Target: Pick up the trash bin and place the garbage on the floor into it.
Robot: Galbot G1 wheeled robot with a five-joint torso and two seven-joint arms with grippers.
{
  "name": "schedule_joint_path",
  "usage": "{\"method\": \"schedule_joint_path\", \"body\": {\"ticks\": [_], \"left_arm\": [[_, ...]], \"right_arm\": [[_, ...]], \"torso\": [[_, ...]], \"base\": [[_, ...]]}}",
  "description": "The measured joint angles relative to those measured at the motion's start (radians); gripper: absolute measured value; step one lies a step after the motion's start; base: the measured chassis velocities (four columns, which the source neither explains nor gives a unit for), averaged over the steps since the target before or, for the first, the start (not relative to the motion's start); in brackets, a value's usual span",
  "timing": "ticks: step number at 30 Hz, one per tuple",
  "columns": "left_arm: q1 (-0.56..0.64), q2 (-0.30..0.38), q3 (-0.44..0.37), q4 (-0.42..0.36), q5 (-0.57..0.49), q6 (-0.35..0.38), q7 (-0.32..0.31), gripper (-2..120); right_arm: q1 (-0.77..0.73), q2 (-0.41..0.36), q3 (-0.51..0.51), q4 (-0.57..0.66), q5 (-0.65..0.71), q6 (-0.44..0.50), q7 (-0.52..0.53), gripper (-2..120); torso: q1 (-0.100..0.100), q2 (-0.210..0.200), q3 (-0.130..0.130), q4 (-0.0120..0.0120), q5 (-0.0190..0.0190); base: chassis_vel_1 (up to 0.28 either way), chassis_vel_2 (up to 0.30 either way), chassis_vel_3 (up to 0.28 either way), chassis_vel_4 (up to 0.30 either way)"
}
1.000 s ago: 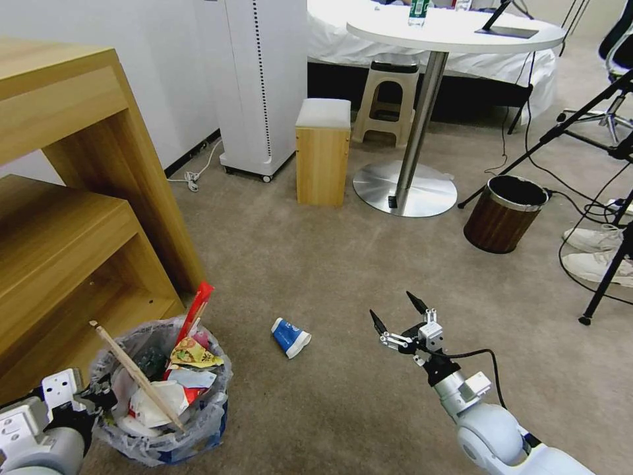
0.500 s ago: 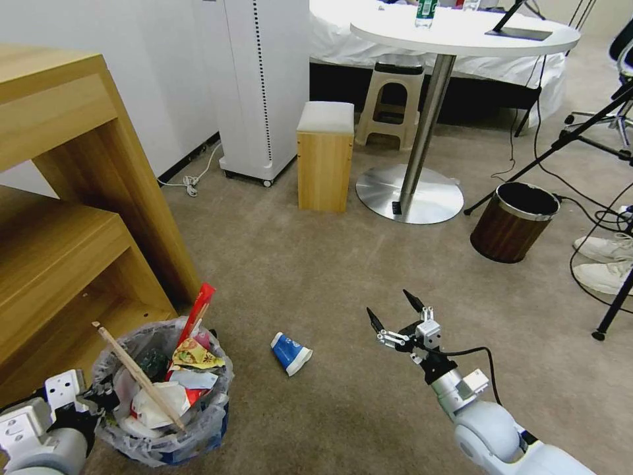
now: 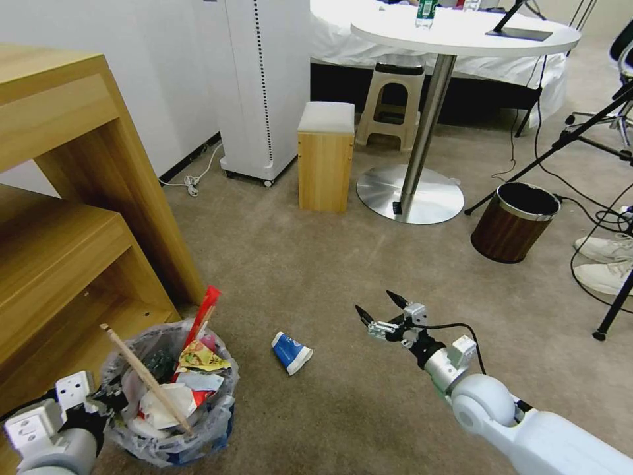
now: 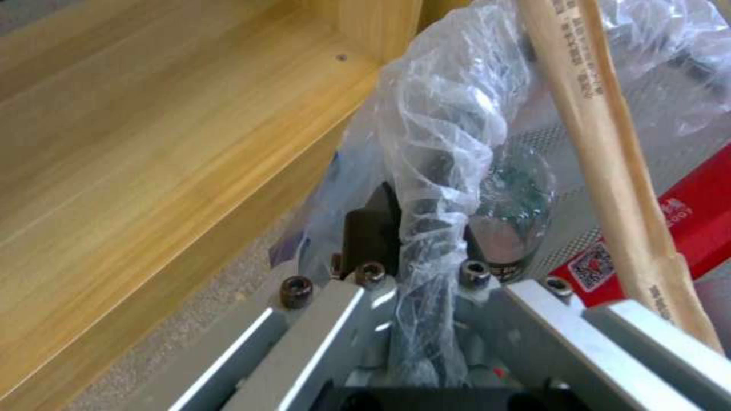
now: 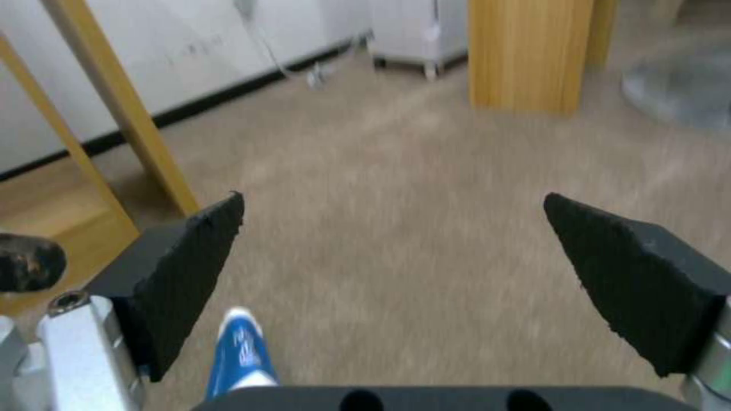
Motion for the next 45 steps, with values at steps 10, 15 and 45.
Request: {"method": "schedule_joint_path", "body": {"ticks": [10,15,45], "left_arm": [[-0.014,-0.013,0.004,0.001,0.005,-0.002,-0.001,1],[-0.021,-0.02,0.004,0.002,0.006,-0.002,-0.001,1],[-0.026,-0.07,0.014,-0.023,0.045,-0.034,0.017,1]], "right_arm": [[0.193,0.11,-0.216,-0.21,0.039,-0.027,0.014,100],[0.292,0.182,-0.336,-0.305,0.051,-0.033,0.016,100],[0.426,0.473,-0.617,-0.586,0.041,-0.081,0.066,92]], "torso": [[0.0,0.0,0.0,0.0002,-0.0004],[0.0,0.0,0.0,0.0006,-0.0005],[0.0,0.0,0.0,0.0005,-0.0005]], "base": [[0.0,0.0,0.0,0.0],[0.0,0.0,0.0,0.0],[0.0,0.0,0.0,0.0]]}}
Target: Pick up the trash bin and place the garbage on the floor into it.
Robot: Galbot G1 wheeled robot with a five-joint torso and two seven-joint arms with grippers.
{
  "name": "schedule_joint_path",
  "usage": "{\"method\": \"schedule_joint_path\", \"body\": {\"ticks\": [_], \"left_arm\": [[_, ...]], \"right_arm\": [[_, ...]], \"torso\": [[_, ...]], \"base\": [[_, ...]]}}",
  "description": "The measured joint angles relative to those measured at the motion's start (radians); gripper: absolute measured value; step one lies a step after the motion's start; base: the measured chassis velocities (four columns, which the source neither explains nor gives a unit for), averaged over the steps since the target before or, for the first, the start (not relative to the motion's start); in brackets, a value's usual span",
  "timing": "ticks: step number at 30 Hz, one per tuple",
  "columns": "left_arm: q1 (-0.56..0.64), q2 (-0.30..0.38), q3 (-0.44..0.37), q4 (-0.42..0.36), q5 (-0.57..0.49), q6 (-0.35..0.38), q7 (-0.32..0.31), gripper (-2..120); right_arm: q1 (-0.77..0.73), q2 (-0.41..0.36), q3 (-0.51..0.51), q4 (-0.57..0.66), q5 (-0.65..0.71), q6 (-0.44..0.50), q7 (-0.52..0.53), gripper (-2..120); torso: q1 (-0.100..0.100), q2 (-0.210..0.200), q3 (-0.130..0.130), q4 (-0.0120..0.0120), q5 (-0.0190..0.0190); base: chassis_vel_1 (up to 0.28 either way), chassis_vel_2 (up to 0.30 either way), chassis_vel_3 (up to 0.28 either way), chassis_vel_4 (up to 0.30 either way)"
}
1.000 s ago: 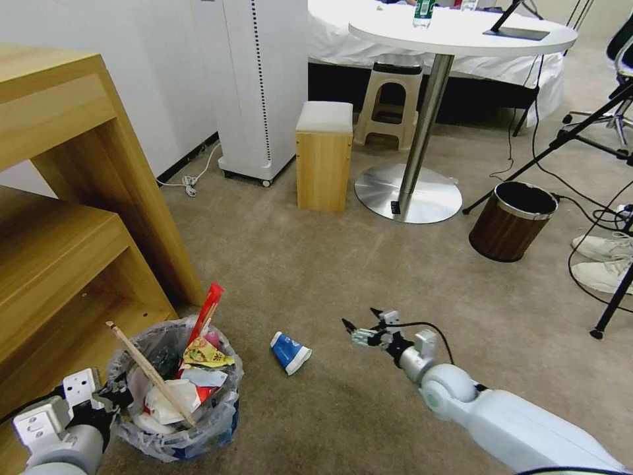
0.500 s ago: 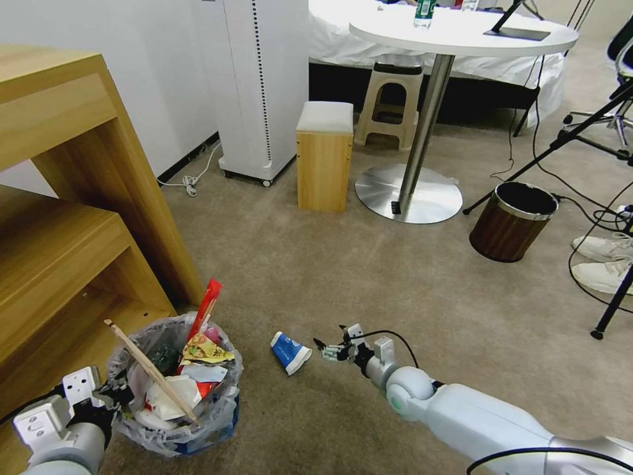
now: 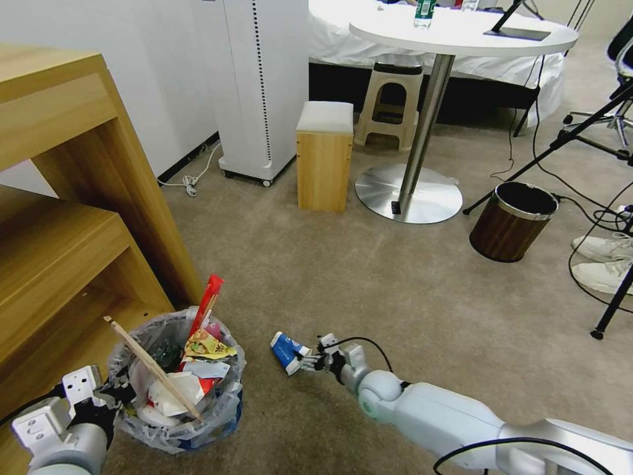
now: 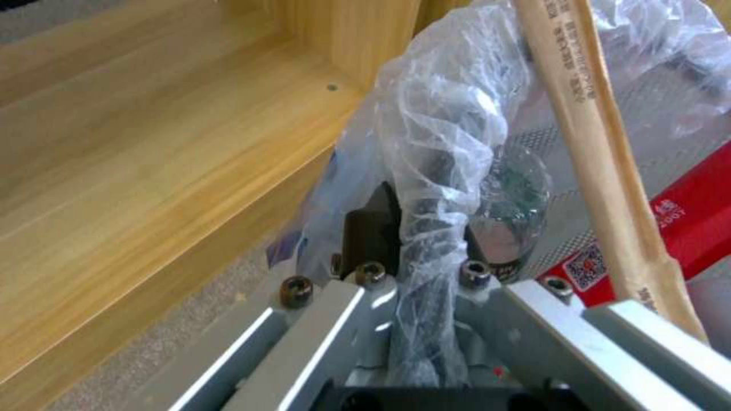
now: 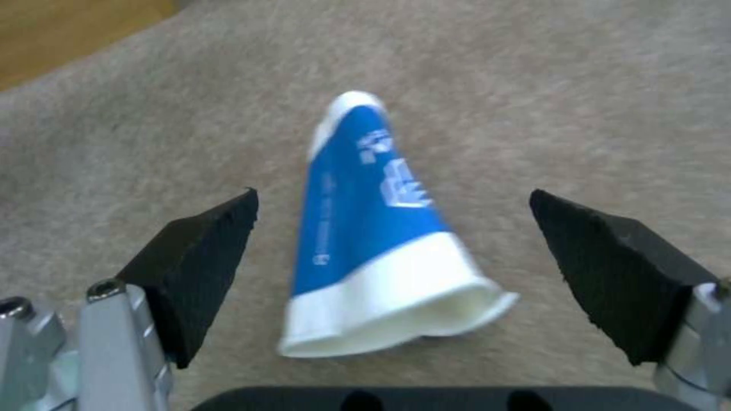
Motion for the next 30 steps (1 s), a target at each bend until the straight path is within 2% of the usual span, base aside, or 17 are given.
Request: {"method": "schedule_joint_path", "body": {"ticks": [11,13,15,16,18,19,21,22,25,26,29,30], "left_arm": [[0.006,-0.007,-0.001,-0.016,0.003,-0.006,0.001,1],[0.007,-0.009,0.001,-0.017,0.005,-0.01,0.004,1],[0.007,-0.009,0.001,-0.017,0.006,-0.01,0.004,1],[0.008,-0.009,0.001,-0.017,0.007,-0.011,0.004,1],[0.008,-0.01,0.001,-0.018,0.009,-0.012,0.006,1],[0.008,-0.01,0.001,-0.018,0.009,-0.012,0.006,1],[0.009,-0.01,0.001,-0.018,0.016,-0.018,0.013,1],[0.009,-0.01,0.001,-0.018,0.016,-0.018,0.013,1],[0.006,-0.006,0.001,-0.02,0.016,-0.021,0.014,1],[0.006,-0.006,0.001,-0.02,0.016,-0.021,0.014,1],[0.006,-0.005,0.002,-0.021,0.016,-0.024,0.016,1],[0.006,-0.005,0.002,-0.021,0.016,-0.024,0.016,1]], "right_arm": [[-0.001,0.057,-0.014,-0.119,-0.019,0.01,-0.005,92],[-0.003,0.065,-0.005,-0.139,-0.022,0.015,-0.004,86],[-0.004,0.066,-0.003,-0.143,-0.022,0.015,-0.005,84],[-0.004,0.066,-0.002,-0.146,-0.024,0.016,-0.007,80],[-0.004,0.074,0.004,-0.169,-0.032,0.027,-0.011,66],[-0.004,0.074,0.004,-0.169,-0.032,0.027,-0.011,66],[-0.006,0.081,0.009,-0.183,-0.043,0.045,-0.021,56],[-0.006,0.081,0.009,-0.183,-0.043,0.045,-0.021,56],[-0.011,0.081,0.009,-0.183,-0.052,0.059,-0.025,41],[-0.011,0.081,0.009,-0.183,-0.052,0.059,-0.025,41],[-0.013,0.079,0.011,-0.184,-0.066,0.069,-0.029,28],[-0.013,0.079,0.011,-0.184,-0.066,0.069,-0.029,28]], "torso": [[0.0,0.0,0.0,-0.0001,0.0],[0.0,0.0,0.0,-0.0001,0.0001],[0.0,0.0,0.0,-0.0001,0.0001],[0.0,0.0,0.0,-0.0001,0.0002],[0.0,0.0,0.0,-0.0002,0.0001],[0.0,0.0,0.0,-0.0002,0.0001],[0.0,0.0,0.0,-0.0001,0.0],[0.0,0.0,0.0,-0.0001,0.0],[0.0,0.0,0.0,-0.0002,0.0001],[0.0,0.0,0.0,-0.0002,0.0001],[0.0,0.0,0.0,-0.0001,0.0002],[0.0,0.0,0.0,-0.0001,0.0002]], "base": [[0.0,0.0,0.0,0.0],[0.0,0.0,0.0,0.0],[0.0,0.0,0.0,0.0],[0.0,0.0,0.0,0.0],[0.0,0.0,0.0,0.0],[0.0,0.0,0.0,0.0],[0.0,0.0,0.0,0.0],[0.0,0.0,0.0,0.0],[0.0,0.0,0.0,0.0],[0.0,0.0,0.0,0.0],[0.0,0.0,0.0,0.0],[0.0,0.0,0.0,0.0]]}}
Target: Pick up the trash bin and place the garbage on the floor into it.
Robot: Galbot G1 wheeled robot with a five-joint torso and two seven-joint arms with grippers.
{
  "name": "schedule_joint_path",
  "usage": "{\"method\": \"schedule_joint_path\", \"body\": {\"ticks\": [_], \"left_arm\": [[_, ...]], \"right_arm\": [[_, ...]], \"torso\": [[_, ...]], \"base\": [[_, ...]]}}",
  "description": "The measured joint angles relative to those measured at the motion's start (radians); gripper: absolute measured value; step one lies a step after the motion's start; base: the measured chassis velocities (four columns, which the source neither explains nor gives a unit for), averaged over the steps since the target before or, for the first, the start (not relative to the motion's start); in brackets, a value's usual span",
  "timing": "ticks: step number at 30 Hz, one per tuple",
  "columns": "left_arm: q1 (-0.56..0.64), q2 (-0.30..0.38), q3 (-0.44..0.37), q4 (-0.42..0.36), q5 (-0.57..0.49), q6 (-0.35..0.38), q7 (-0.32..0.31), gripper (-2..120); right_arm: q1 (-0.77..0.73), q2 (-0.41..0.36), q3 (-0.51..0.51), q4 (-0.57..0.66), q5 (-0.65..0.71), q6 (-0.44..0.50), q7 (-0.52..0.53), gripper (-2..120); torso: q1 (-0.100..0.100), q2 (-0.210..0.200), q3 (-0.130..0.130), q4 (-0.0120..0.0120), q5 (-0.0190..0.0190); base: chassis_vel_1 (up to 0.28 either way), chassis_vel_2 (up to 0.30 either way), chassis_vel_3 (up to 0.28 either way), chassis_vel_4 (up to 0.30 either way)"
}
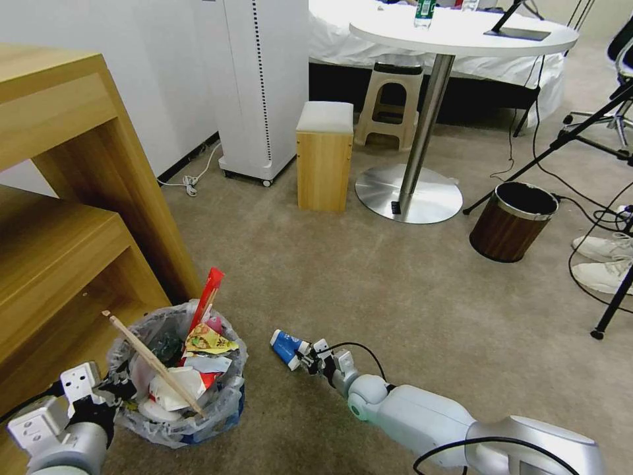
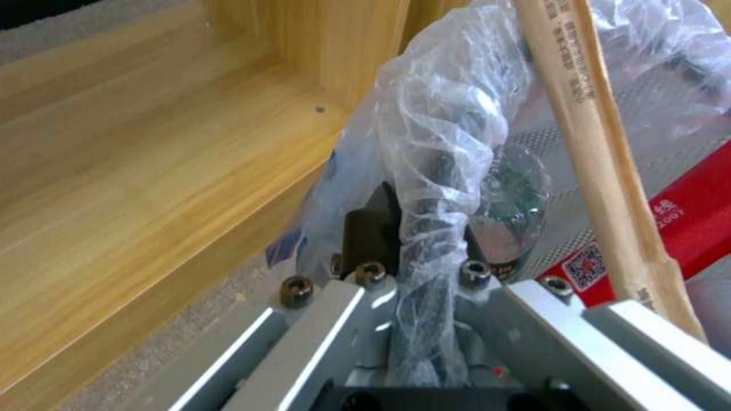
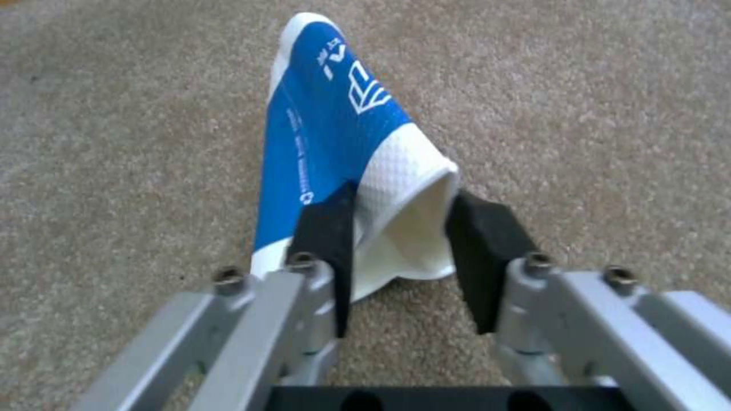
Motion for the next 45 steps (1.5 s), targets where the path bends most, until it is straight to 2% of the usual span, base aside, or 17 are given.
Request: {"method": "schedule_joint_path", "body": {"ticks": [6,11,13,17,19,20,21,25,26,28,30,35,36,38,40,43,45], "left_arm": [[-0.009,0.002,0.004,0.01,0.001,-0.003,0.003,1],[-0.019,0.004,0.006,0.024,-0.001,-0.003,0.003,1],[-0.032,0.005,0.011,0.04,-0.001,-0.003,0.003,1],[-0.042,0.008,0.014,0.053,-0.002,-0.003,0.002,1],[-0.049,0.013,0.015,0.06,-0.005,-0.002,-0.001,1],[-0.051,0.018,0.016,0.063,-0.006,-0.001,-0.002,1],[-0.051,0.018,0.016,0.063,-0.006,-0.001,-0.002,1],[-0.051,0.031,0.015,0.07,-0.009,0.001,-0.004,1],[-0.049,0.035,0.014,0.072,-0.01,0.001,-0.004,1],[-0.042,0.047,0.012,0.077,-0.012,0.002,-0.005,1],[-0.041,0.047,0.012,0.078,-0.012,0.002,-0.005,1],[-0.039,0.042,0.02,0.076,-0.006,0.005,-0.005,1],[-0.039,0.042,0.02,0.076,-0.006,0.005,-0.005,1],[-0.039,0.037,0.023,0.072,0.001,0.007,-0.006,1],[-0.037,0.033,0.025,0.069,0.005,0.007,-0.005,1],[-0.031,0.017,0.03,0.053,0.016,0.01,-0.004,1],[-0.029,0.014,0.03,0.049,0.018,0.01,-0.004,1]], "right_arm": [[-0.008,-0.028,0.013,0.023,-0.019,0.016,-0.007,0],[-0.013,-0.063,0.025,0.064,-0.017,0.028,-0.007,0],[-0.021,-0.118,0.047,0.111,-0.017,0.063,-0.018,0],[-0.029,-0.172,0.076,0.153,-0.016,0.116,-0.054,0],[-0.036,-0.209,0.107,0.188,-0.011,0.156,-0.109,0],[-0.043,-0.24,0.131,0.224,0.005,0.202,-0.175,0],[-0.043,-0.24,0.131,0.224,0.005,0.202,-0.175,0],[-0.054,-0.315,0.182,0.357,0.044,0.257,-0.285,0],[-0.056,-0.334,0.195,0.394,0.051,0.268,-0.309,0],[-0.051,-0.406,0.223,0.55,0.095,0.296,-0.39,0],[-0.042,-0.425,0.223,0.596,0.112,0.297,-0.413,0],[0.039,-0.484,0.172,0.782,0.185,0.288,-0.478,0],[0.039,-0.484,0.172,0.782,0.185,0.288,-0.478,0],[0.115,-0.489,0.116,0.846,0.221,0.282,-0.488,0],[0.157,-0.483,0.085,0.866,0.239,0.278,-0.488,0],[0.302,-0.431,-0.027,0.875,0.282,0.273,-0.476,0],[0.33,-0.418,-0.056,0.867,0.294,0.27,-0.473,0]], "torso": [[0.0,0.0,0.0,0.0,0.0001],[0.0,0.0,0.0,0.0001,0.0001],[0.0,0.0,0.0,0.0,0.0],[0.0,0.0,0.0,-0.0001,0.0],[0.0,0.0,0.0,-0.0002,0.0001],[0.0,0.0,0.0,-0.0002,0.0],[0.0,0.0,0.0,-0.0002,0.0],[0.0,0.0,0.0,0.0,0.0001],[0.0,0.0,0.0,-0.0001,-0.0002],[0.0,0.0,0.0,-0.0001,0.0001],[0.0,0.0,0.0,0.0,0.0001],[0.0,0.0,0.0,-0.0001,-0.0001],[0.0,0.0,0.0,-0.0001,-0.0001],[0.0,0.0,0.0,-0.0001,-0.0001],[0.0,0.0,0.0,-0.0001,-0.0002],[0.0,0.0,0.0,0.0003,-0.0004],[0.0,0.0,0.0,0.0003,-0.0003]], "base": [[0.0,0.0,0.0,0.0],[0.0,0.0,0.0,0.0],[0.0,0.0,0.0,0.0],[0.0,0.0,0.0,0.0],[0.0,0.0,0.0,0.0],[0.0,0.0,0.0,0.0],[0.0,0.0,0.0,0.0],[0.0,0.0,0.0,0.0],[0.0,0.0,0.0,0.0],[0.0,0.0,0.0,0.0],[0.0,0.0,0.0,0.0],[0.0,0.0,0.0,0.0],[0.0,0.0,0.0,0.0],[0.0,0.0,0.0,0.0],[0.0,0.0,0.0,0.0],[0.0,0.0,0.0,0.0],[0.0,0.0,0.0,0.0]]}}
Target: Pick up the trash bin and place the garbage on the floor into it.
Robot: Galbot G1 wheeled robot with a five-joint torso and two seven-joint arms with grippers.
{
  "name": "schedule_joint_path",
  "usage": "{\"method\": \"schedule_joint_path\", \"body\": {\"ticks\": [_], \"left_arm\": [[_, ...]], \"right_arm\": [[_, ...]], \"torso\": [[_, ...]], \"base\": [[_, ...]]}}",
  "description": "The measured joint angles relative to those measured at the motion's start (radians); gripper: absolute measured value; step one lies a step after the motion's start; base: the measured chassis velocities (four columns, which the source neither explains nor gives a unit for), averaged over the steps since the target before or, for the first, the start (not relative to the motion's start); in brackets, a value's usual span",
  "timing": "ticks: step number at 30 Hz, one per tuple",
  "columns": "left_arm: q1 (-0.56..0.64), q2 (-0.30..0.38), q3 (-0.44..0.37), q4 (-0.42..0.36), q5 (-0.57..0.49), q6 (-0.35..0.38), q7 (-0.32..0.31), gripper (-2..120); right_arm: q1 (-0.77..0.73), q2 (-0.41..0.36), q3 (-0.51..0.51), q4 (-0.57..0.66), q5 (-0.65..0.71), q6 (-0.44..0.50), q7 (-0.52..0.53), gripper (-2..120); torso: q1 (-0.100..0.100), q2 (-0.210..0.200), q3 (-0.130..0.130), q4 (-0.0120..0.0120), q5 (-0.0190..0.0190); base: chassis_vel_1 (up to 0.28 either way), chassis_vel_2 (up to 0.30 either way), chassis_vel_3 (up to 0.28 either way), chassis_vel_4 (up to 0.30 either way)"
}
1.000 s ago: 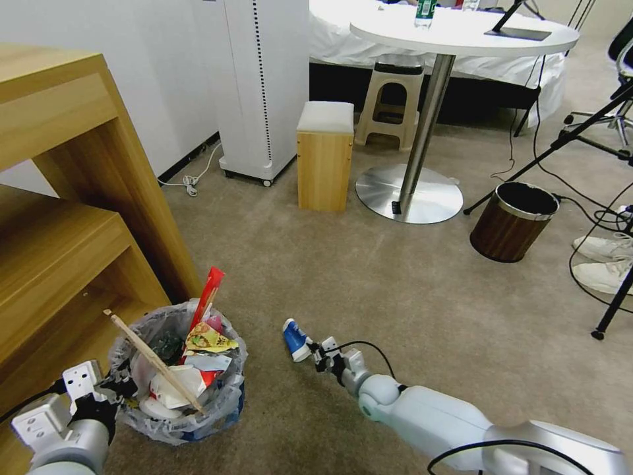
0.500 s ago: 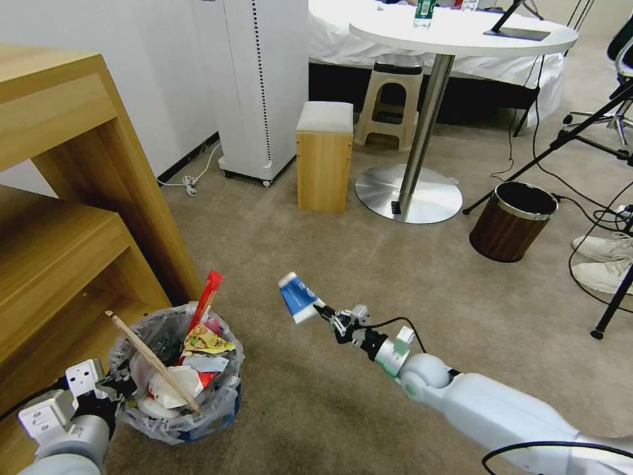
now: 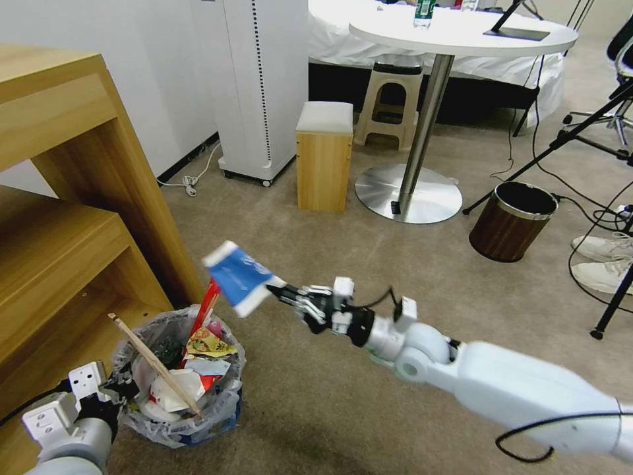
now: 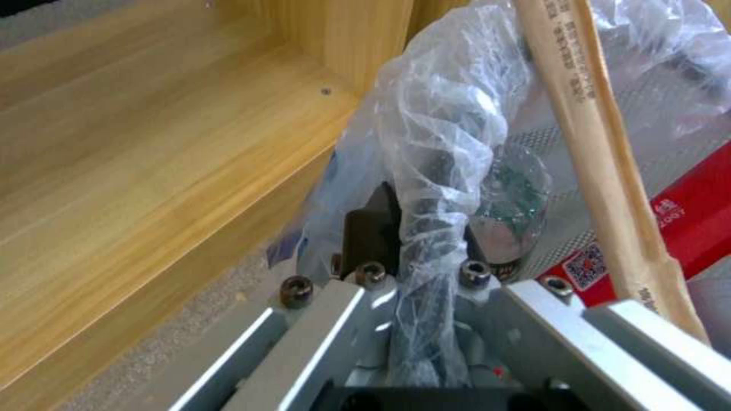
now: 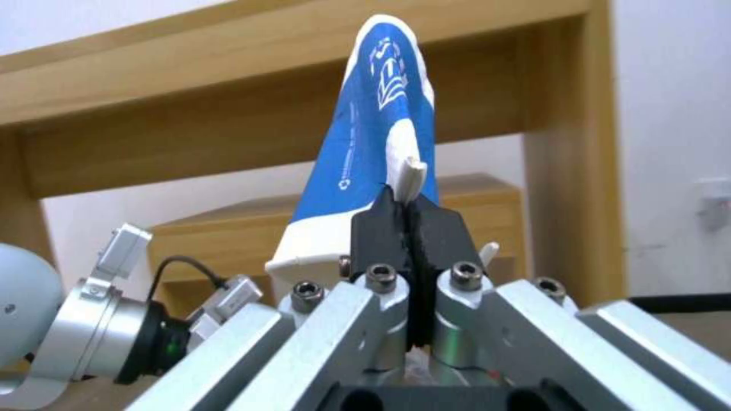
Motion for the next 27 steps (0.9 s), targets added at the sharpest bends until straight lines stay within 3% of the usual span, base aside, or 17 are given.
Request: {"method": "schedule_joint_path", "body": {"ticks": [7,27], "left_arm": [[0.021,-0.012,-0.004,-0.034,0.007,0.002,0.0,1],[0.042,-0.019,-0.01,-0.069,0.015,0.003,0.01,1]], "right_arm": [[0.049,0.056,-0.121,-0.083,0.015,-0.002,0.013,0],[0.091,0.169,-0.295,-0.207,0.045,-0.011,0.018,0]], "torso": [[0.0,0.0,0.0,-0.0003,0.0002],[0.0,0.0,0.0,-0.0003,0.0001]], "base": [[0.0,0.0,0.0,0.0],[0.0,0.0,0.0,0.0]]}}
